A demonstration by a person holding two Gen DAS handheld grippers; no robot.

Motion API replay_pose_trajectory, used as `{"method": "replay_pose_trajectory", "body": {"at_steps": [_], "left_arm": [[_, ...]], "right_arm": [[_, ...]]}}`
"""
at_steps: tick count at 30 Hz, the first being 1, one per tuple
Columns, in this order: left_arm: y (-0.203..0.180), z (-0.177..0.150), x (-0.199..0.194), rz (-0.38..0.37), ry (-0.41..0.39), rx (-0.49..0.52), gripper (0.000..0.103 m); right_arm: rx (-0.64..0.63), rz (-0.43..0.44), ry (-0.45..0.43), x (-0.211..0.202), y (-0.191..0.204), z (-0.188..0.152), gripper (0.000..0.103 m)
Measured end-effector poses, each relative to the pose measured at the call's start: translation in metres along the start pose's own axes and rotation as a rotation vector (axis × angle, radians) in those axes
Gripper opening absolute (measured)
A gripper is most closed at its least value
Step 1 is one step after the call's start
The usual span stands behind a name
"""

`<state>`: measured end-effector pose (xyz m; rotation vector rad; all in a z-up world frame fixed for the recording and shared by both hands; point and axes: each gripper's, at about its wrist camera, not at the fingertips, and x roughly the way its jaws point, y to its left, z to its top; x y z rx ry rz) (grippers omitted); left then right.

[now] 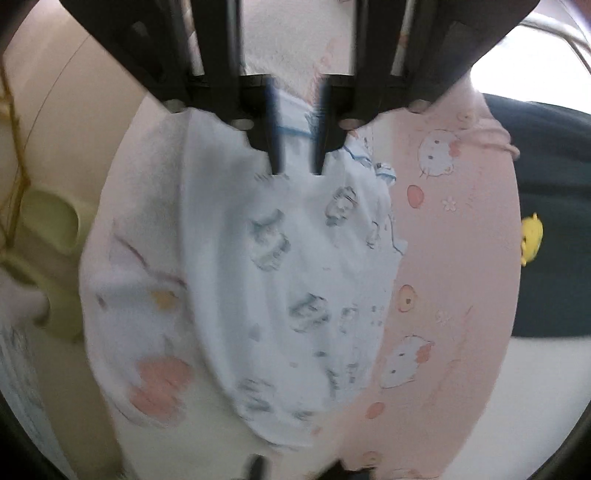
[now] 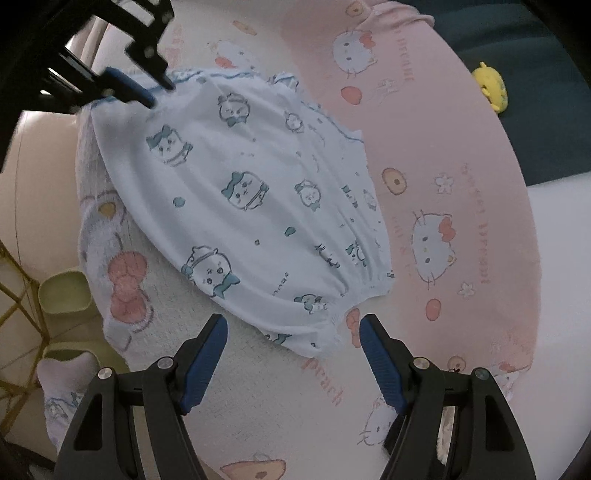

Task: Fold clothes
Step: 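Move both grippers to the blue-piped edge and elastic cuff of the garment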

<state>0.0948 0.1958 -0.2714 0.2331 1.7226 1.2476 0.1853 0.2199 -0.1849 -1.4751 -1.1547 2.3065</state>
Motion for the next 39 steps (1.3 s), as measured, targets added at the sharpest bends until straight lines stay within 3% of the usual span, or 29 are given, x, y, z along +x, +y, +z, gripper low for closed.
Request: {"method": "replay_pose_trajectory", "body": {"at_steps": [2,3,8,16,20,26,33,39], "left_arm": [[-0.004,-0.003,-0.009,0.057,-0.025,0.004,0.092],[-0.006,-0.003,-0.014,0.071,-0.041,0.004,0.093],[-0.003,0.001,-0.028,-0.004,-0.037,-0.072,0.093],[-0.017,0.010,-0.021,-0.012,-0.004,-0.062,0.093],[-0.021,0.009,-0.022,0.007,-0.010,-0.057,0.094],[-0.026,0.007,-0.026,0.111,-0.036,-0.014,0.094],[-0.006,0.021,-0.011,0.107,-0.029,-0.089,0.094],[-0.003,0.039,-0.003,0.126,-0.028,-0.104,0.094]], "right_arm": [[-0.016,-0.001,0.003,0.002,0.003,-0.002,0.073],[-0.022,0.002,0.000,0.003,0.005,-0.002,0.073],[-0.065,-0.002,-0.011,0.003,0.015,-0.005,0.073],[-0.164,-0.076,-0.047,0.005,0.028,-0.017,0.074],[-0.197,-0.120,-0.032,0.018,0.029,-0.030,0.074],[-0.223,-0.196,-0.026,0.038,0.029,-0.036,0.074],[-0.369,-0.274,-0.090,0.047,0.037,-0.040,0.078],[-0.418,-0.293,-0.071,0.058,0.027,-0.056,0.079]]}}
